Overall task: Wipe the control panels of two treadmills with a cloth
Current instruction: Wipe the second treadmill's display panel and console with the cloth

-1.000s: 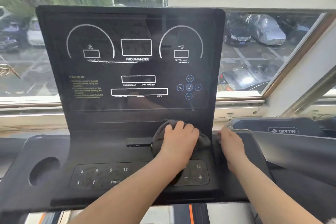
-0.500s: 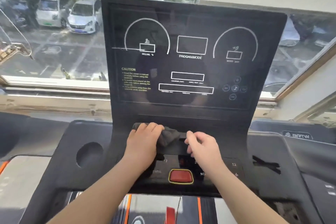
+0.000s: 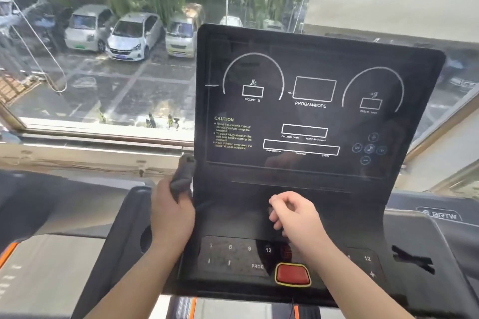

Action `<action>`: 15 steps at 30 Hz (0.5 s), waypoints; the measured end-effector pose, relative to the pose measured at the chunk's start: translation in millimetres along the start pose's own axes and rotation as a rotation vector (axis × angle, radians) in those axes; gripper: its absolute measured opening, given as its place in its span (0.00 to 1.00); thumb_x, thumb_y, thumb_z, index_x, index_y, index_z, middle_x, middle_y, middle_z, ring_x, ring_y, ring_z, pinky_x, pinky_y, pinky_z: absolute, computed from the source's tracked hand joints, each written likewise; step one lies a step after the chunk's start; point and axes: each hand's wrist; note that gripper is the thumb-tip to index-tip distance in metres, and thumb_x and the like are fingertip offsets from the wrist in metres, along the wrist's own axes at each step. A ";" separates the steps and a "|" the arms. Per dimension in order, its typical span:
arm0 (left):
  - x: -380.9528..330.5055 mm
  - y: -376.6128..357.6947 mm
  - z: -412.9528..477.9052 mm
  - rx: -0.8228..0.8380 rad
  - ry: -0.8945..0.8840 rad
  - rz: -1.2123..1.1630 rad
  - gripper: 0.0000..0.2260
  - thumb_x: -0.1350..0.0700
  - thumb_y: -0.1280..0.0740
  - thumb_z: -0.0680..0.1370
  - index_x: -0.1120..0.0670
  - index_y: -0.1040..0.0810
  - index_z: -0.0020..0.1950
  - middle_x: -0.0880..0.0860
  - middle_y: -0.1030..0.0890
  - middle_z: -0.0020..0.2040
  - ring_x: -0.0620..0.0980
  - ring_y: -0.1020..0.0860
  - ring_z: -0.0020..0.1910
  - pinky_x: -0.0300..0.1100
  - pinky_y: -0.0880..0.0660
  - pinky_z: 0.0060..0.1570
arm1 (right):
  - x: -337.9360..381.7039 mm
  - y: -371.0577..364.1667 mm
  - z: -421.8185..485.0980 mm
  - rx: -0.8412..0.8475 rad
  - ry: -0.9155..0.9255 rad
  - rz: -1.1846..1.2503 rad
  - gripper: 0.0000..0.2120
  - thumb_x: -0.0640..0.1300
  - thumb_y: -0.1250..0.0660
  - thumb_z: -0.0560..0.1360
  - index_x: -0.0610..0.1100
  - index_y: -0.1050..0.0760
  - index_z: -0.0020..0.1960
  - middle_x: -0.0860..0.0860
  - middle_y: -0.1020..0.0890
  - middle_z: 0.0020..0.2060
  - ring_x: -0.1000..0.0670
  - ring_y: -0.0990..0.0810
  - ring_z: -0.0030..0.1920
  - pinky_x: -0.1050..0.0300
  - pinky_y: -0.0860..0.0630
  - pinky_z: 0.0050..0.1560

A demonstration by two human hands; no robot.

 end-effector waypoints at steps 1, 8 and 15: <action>-10.5 2.6 1.8 -0.059 -0.024 -0.021 0.07 0.59 0.36 0.83 0.49 0.26 0.60 0.50 0.25 0.57 0.50 0.26 0.53 0.46 0.30 0.53 | 3.8 0.3 0.2 -0.007 0.009 0.018 0.09 0.47 0.34 0.82 0.45 0.19 0.46 0.50 0.16 0.33 0.55 0.22 0.31 0.61 0.26 0.36; -38.6 -58.3 9.6 0.001 -0.501 0.246 0.22 0.67 0.26 0.73 0.56 0.19 0.66 0.58 0.20 0.55 0.62 0.24 0.51 0.56 0.22 0.46 | 8.4 -1.4 2.5 -0.037 0.049 0.062 0.07 0.45 0.34 0.83 0.47 0.19 0.48 0.45 0.15 0.35 0.54 0.20 0.31 0.56 0.24 0.37; -30.8 -65.5 1.4 0.197 -0.810 0.415 0.18 0.59 0.39 0.74 0.51 0.17 0.61 0.52 0.21 0.52 0.57 0.26 0.50 0.51 0.21 0.33 | 12.8 -12.6 8.8 -0.028 0.002 0.138 0.07 0.42 0.34 0.83 0.44 0.19 0.49 0.48 0.17 0.33 0.53 0.22 0.29 0.59 0.27 0.29</action>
Point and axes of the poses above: each hand's wrist, its own z-axis towards the middle knuckle, its own y-axis out of the back of the hand, x = y × z
